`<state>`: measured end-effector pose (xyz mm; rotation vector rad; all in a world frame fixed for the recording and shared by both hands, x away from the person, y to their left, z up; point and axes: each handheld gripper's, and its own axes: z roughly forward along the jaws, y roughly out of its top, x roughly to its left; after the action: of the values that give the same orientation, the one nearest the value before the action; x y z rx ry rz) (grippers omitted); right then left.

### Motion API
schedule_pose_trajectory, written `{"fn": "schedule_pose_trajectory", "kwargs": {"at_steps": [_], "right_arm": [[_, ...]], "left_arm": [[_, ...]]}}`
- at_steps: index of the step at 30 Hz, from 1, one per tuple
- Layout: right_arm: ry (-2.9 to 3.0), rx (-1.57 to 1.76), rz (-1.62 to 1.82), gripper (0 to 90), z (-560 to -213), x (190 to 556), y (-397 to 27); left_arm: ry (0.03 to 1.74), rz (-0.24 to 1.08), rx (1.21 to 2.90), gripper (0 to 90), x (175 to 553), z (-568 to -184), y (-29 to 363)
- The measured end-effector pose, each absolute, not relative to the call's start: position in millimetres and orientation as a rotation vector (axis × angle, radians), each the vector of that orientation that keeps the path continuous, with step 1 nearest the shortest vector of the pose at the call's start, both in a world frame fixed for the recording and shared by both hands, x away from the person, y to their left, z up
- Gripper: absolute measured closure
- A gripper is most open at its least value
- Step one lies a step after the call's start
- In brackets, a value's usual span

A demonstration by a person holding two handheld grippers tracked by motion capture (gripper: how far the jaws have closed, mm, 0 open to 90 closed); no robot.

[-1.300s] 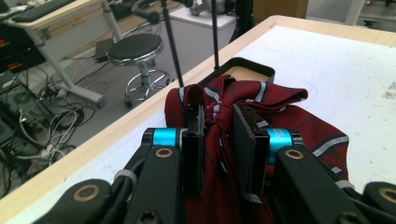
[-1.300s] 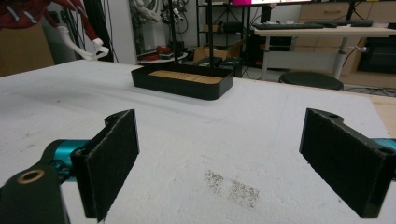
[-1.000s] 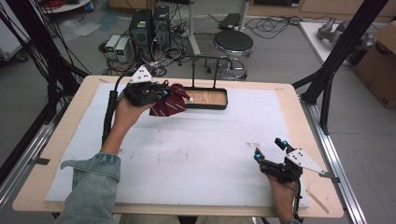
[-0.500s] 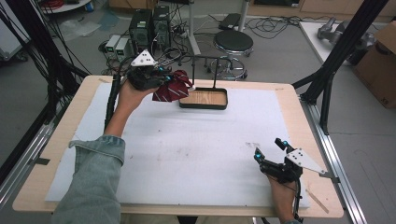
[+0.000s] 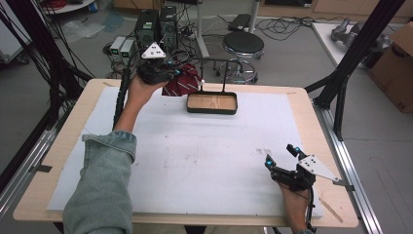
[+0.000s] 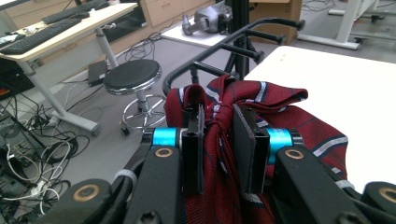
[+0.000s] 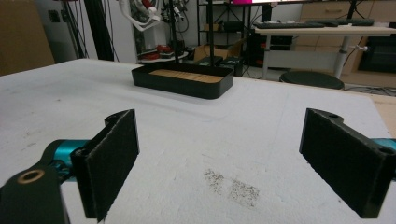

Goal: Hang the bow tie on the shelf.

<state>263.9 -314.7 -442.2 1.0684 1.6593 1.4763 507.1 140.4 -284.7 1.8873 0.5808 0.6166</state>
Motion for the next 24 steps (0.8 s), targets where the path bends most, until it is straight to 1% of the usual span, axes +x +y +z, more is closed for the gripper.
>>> {"fn": "schedule_pose_trajectory", "kwargs": {"at_steps": [7, 14, 24], "right_arm": [[1.662, 1.069, 1.480, 10.9, -442.1, 263.5, -314.7], [1.663, 1.065, 1.480, 10.9, -442.2, 263.4, -314.8], [1.663, 1.067, 1.478, 10.9, -442.3, 263.5, -314.5]], "left_arm": [[0.664, 0.677, 1.919, 74.1, 525.5, -286.3, 136.3], [0.733, 0.678, 1.934, 74.0, 535.3, -295.8, 141.6], [0.755, 0.675, 1.971, 74.0, 539.9, -310.3, 135.4]]}}
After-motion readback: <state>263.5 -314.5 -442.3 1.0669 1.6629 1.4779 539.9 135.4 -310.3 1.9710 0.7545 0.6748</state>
